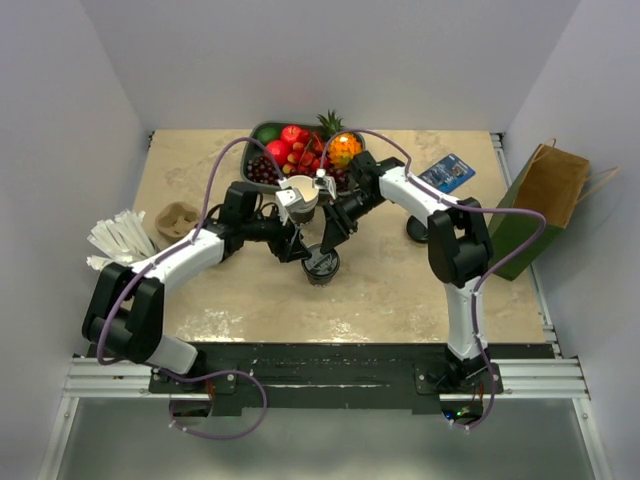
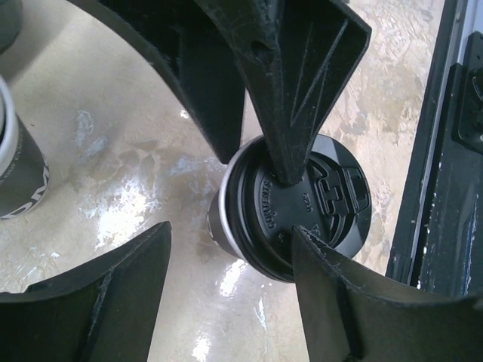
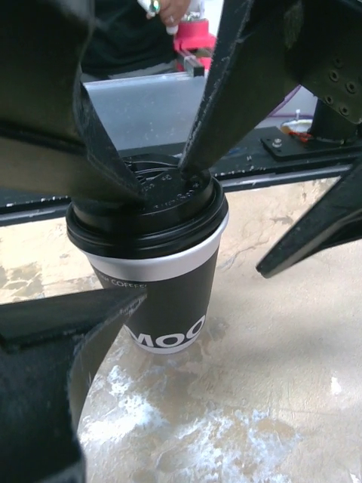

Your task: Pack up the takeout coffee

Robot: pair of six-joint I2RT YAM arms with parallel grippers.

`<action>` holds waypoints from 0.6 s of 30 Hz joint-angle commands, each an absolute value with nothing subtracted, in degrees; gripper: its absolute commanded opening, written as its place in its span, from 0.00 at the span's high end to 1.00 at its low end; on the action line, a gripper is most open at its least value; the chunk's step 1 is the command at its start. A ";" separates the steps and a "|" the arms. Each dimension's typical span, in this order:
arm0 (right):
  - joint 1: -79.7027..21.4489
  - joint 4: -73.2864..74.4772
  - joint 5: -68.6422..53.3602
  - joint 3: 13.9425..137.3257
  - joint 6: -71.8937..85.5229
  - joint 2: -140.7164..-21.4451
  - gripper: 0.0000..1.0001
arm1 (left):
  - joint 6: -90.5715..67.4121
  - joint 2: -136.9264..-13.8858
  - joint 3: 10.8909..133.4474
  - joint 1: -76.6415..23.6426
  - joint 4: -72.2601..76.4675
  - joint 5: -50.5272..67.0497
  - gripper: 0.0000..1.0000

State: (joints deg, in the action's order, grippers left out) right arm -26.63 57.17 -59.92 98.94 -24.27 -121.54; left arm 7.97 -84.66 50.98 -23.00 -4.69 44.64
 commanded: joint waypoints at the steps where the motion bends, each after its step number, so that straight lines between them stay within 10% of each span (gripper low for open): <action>1: -26.90 58.27 -62.31 101.51 -24.70 -122.69 0.51 | 5.89 -85.60 52.12 -21.53 -0.97 46.93 0.32; 18: -26.19 56.52 -64.24 100.64 -18.73 -124.72 0.59 | 1.59 -88.07 53.53 -20.39 0.88 51.50 0.25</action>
State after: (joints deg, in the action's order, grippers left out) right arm -26.57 57.65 -63.07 100.18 -20.56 -123.81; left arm 3.49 -87.59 51.33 -21.45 -0.97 48.12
